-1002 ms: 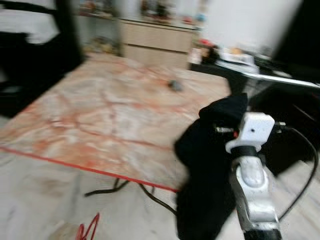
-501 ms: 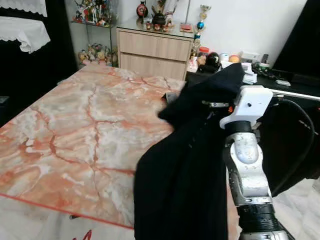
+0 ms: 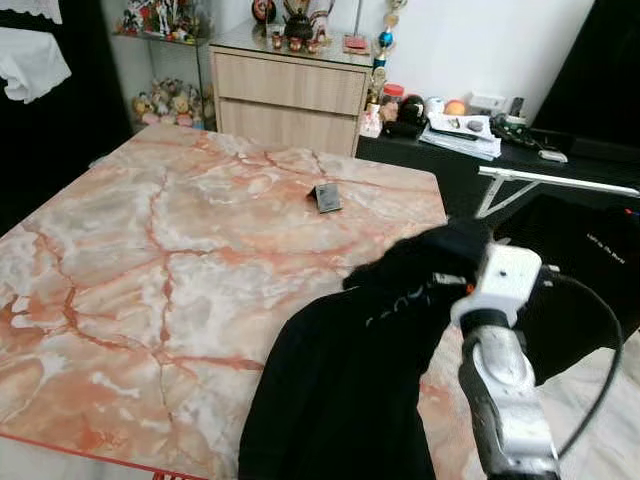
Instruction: Hang hanger
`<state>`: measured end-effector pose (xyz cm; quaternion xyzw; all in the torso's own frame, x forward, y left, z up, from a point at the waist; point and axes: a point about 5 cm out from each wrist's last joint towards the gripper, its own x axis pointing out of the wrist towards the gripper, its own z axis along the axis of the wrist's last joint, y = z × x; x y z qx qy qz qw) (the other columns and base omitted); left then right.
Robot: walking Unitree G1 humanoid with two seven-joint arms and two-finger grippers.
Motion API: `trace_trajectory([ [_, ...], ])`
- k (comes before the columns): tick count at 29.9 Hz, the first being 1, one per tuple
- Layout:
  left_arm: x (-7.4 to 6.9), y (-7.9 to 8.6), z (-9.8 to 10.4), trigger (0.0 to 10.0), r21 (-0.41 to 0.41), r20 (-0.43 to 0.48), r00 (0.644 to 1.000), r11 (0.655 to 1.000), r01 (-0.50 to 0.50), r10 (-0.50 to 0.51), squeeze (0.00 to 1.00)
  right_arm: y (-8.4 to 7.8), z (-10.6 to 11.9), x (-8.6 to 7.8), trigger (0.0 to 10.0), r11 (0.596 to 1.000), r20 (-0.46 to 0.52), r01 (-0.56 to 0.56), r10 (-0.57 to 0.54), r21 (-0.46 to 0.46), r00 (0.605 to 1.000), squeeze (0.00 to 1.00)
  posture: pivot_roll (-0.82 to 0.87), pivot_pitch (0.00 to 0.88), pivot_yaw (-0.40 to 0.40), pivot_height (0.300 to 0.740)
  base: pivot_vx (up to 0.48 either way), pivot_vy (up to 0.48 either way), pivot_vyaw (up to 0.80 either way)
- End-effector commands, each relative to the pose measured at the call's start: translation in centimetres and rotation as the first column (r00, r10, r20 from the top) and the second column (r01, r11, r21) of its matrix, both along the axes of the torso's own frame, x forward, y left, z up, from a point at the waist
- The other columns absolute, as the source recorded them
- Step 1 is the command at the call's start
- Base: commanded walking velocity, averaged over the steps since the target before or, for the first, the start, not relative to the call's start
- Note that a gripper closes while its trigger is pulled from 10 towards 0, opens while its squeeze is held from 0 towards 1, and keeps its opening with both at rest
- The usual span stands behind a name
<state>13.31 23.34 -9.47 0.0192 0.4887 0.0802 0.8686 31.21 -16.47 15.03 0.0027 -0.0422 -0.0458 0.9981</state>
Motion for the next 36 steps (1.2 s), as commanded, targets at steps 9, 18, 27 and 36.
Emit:
trace_trajectory([
  [9, -0.2, -2.0, -0.6, 10.0, -0.025, -0.055, 0.998, 0.999, 0.032, -0.034, 0.0, 0.4, -2.7, -1.4, 10.0, 0.997, -0.16, -0.079, 0.078, -0.004, 0.984, 0.0, 0.08, 0.057, -0.088, 0.74, 0.0, 0.0, 0.0],
  [18, -0.9, -1.5, -0.7, 10.0, -0.023, -0.064, 0.997, 0.999, 0.032, -0.033, 0.0, -0.1, -3.0, -2.6, 10.0, 0.996, -0.192, -0.084, 0.077, -0.028, 0.978, 1.0, 0.07, 0.061, -0.087, 0.74, 0.0, 0.0, 0.0],
  [27, -0.9, -1.4, -0.7, 10.0, -0.023, -0.064, 0.997, 0.999, 0.042, -0.043, 0.0, -0.6, -2.4, -4.7, 10.0, 0.997, -0.164, -0.058, 0.047, -0.058, 0.985, 1.0, 0.06, 0.056, -0.088, 0.74, 0.0, 0.0, 0.0],
  [36, -1.1, -1.4, -0.7, 10.0, -0.025, -0.068, 0.996, 0.998, 0.057, -0.059, 0.0, -0.9, -3.6, -5.4, 10.0, 0.993, -0.24, -0.079, 0.057, -0.083, 0.969, 1.0, 0.06, 0.043, -0.082, 0.74, 0.0, 0.0, 0.0],
])
